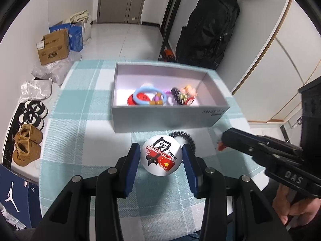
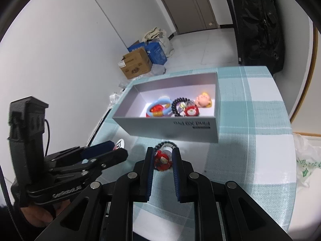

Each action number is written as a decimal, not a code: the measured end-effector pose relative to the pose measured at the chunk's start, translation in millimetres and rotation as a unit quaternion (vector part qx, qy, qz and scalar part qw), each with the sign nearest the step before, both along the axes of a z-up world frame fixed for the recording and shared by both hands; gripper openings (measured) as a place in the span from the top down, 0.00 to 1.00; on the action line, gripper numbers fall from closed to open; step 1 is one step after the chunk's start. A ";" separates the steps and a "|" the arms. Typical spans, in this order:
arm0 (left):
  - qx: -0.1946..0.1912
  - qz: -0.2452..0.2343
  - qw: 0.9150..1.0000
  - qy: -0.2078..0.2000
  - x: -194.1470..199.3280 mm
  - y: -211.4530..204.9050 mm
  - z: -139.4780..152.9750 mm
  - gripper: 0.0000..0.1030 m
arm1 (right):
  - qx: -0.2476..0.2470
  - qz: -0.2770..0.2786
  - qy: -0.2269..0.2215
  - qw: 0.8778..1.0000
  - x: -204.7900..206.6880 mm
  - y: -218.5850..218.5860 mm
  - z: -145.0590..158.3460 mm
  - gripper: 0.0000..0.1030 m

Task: Organize jewelry
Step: 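Lift both held items and carry them over the silver box, then lower both items into the silver box and open both tools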

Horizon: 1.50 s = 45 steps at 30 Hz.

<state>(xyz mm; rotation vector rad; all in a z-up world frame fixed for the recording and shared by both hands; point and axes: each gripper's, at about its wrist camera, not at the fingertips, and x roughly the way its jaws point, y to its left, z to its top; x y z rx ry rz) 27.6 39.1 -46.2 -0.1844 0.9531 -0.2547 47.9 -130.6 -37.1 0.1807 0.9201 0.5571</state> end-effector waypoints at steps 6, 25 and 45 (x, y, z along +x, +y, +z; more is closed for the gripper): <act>-0.024 0.015 0.999 -0.019 5.3 6.9 10.5 0.64 | 0.023 0.000 -0.010 1.000 6.9 3.6 11.7 0.84; -0.070 0.028 0.997 -0.031 39.9 2.0 29.2 0.64 | 0.100 -0.018 -0.022 0.995 48.0 -15.1 38.5 0.84; -0.063 0.028 0.997 0.015 86.8 -13.9 11.7 0.64 | 0.096 -0.030 0.015 0.995 94.9 -22.2 18.1 0.84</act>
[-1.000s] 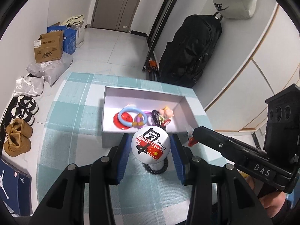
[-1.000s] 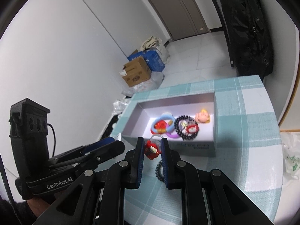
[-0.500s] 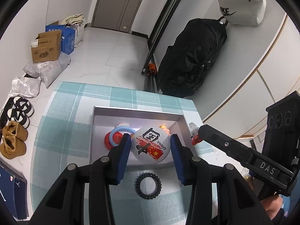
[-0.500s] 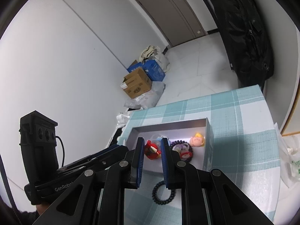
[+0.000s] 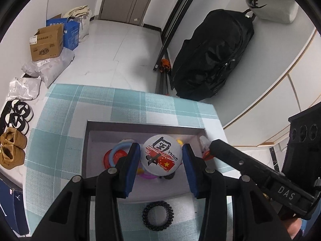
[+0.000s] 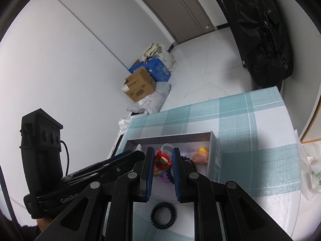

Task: Organize jewelry
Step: 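Lower both items into the silver box and open both tools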

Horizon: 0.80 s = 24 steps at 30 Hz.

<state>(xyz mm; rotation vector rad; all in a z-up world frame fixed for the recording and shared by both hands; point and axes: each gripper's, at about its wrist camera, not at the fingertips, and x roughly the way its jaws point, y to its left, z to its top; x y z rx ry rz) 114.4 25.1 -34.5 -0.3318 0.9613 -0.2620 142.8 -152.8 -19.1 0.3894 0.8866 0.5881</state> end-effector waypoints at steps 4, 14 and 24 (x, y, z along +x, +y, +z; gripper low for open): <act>0.003 0.003 1.000 0.014 6.0 0.6 -7.7 0.64 | 0.000 -0.006 0.013 1.000 5.1 -4.6 -6.3 0.84; 0.012 -0.001 1.000 0.005 5.9 -5.6 -6.7 0.64 | 0.008 -0.012 0.031 0.999 10.7 -6.6 -15.8 0.84; -0.013 0.008 0.999 0.036 13.2 -1.3 -15.1 0.63 | 0.005 -0.012 0.029 0.999 11.9 -2.3 -22.7 0.74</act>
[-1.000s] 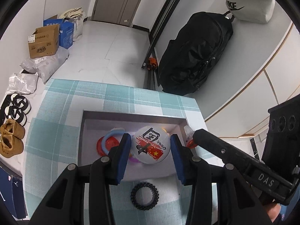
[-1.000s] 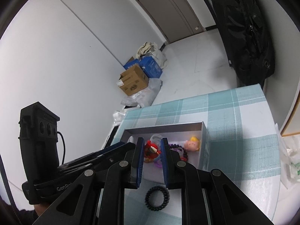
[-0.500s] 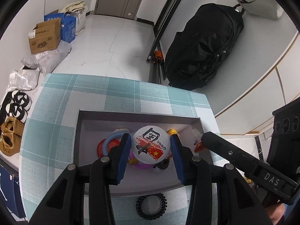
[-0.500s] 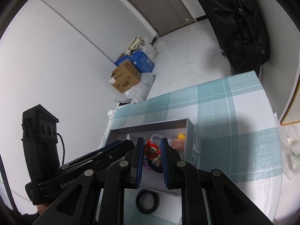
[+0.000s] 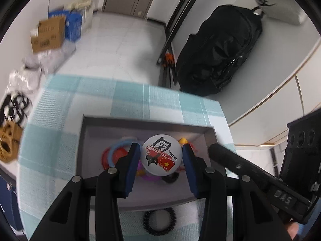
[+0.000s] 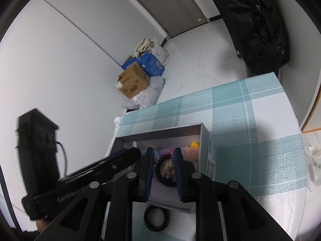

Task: Organize jewelry
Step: 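Lower both items into the silver box and open both tools, then lower the left tool and grasp the small black coil bracelet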

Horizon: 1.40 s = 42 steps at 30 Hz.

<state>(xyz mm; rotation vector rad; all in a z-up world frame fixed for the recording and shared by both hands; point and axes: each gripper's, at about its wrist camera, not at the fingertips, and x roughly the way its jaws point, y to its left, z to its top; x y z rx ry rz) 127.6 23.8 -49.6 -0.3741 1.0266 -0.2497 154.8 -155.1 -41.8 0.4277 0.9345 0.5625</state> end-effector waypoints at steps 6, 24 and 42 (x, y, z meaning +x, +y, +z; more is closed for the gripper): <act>-0.010 -0.010 1.000 -0.001 -7.8 3.4 1.5 0.55 | 0.023 -0.029 -0.021 0.999 -9.2 -17.5 10.9 0.60; 0.034 -0.040 0.997 -0.059 -64.3 -8.2 12.9 0.47 | -0.062 -0.079 -0.065 0.993 -70.3 -12.3 15.0 0.30; 0.145 -0.098 0.984 -0.038 -98.4 -37.2 -24.0 0.38 | -0.130 -0.161 -0.060 0.977 -119.0 -3.0 17.1 0.09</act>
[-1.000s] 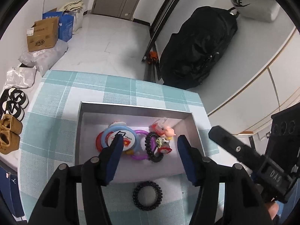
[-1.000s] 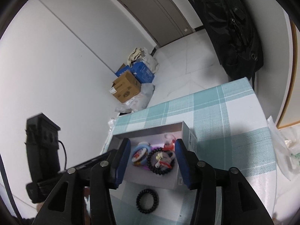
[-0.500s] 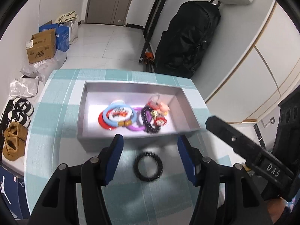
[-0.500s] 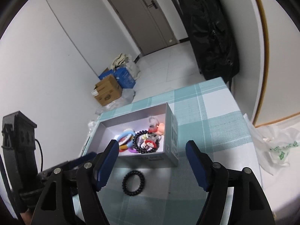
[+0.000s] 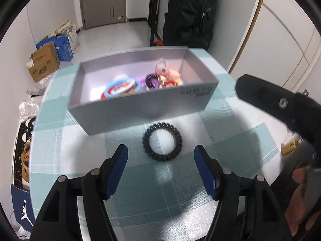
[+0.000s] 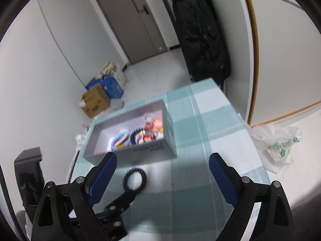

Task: Organize jewelry
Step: 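Lower the left tool and grasp the small black coil bracelet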

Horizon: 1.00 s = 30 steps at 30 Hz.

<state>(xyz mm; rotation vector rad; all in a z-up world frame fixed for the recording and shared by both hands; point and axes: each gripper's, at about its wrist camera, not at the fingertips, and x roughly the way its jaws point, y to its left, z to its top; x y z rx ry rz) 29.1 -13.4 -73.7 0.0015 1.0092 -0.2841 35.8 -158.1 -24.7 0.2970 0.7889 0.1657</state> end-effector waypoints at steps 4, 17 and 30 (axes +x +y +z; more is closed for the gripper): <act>0.013 0.011 1.000 0.008 3.9 -0.1 -7.4 0.37 | -0.016 -0.002 0.021 1.000 1.0 2.8 -12.6 0.09; 0.041 0.021 0.999 -0.007 7.7 -8.2 -12.1 0.37 | -0.010 -0.034 0.056 0.998 5.4 -12.9 -25.5 0.09; 0.035 -0.019 0.999 -0.014 1.8 -18.1 -9.0 0.73 | -0.015 -0.044 0.070 0.997 10.8 -11.6 -32.0 0.09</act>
